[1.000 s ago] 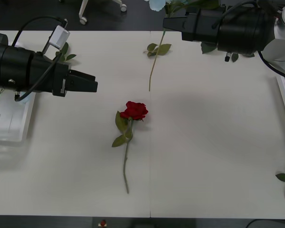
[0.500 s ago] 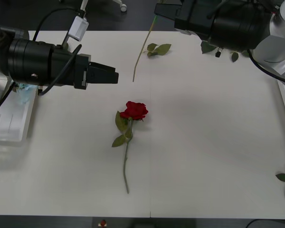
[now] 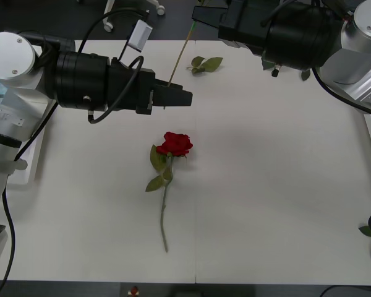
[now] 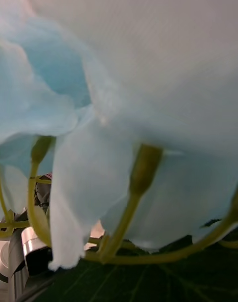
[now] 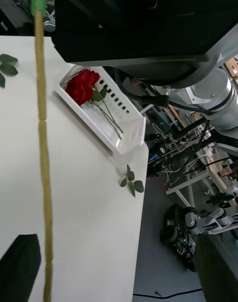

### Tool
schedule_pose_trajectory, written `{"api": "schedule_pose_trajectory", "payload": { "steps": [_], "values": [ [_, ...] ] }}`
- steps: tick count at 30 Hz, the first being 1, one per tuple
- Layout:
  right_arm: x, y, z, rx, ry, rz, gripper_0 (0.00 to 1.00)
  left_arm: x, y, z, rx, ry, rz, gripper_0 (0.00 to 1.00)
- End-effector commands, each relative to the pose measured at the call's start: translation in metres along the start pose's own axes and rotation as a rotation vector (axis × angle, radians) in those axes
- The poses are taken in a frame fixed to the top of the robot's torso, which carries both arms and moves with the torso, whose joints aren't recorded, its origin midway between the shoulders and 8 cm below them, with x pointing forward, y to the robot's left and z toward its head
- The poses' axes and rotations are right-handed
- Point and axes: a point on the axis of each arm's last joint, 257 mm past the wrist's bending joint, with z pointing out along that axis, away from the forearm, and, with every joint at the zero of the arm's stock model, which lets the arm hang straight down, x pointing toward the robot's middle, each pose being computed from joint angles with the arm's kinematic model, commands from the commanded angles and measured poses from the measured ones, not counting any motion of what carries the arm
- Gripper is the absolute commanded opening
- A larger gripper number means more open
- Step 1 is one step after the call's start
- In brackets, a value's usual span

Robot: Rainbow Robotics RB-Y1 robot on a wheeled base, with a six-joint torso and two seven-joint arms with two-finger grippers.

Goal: Put the red flowers into the right box and the blue flowers into the left box

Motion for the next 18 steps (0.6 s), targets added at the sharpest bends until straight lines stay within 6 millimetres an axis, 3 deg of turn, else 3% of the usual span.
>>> {"api": "schedule_pose_trajectory", "payload": {
  "steps": [1, 18],
  "values": [
    [-0.0072, 0.0190, 0.0048, -0.035, -0.003, -0.026, 0.00, -0.0165, -0.0054, -0.0008, -0.005, -0.008, 0.044, 0.00],
    [-0.0077, 0.0191, 0.0044, -0.035, -0.004, -0.018, 0.00, -0.0164, -0.0071, 0.0016, -0.001, -0.001, 0.035, 0.00]
  ]
}}
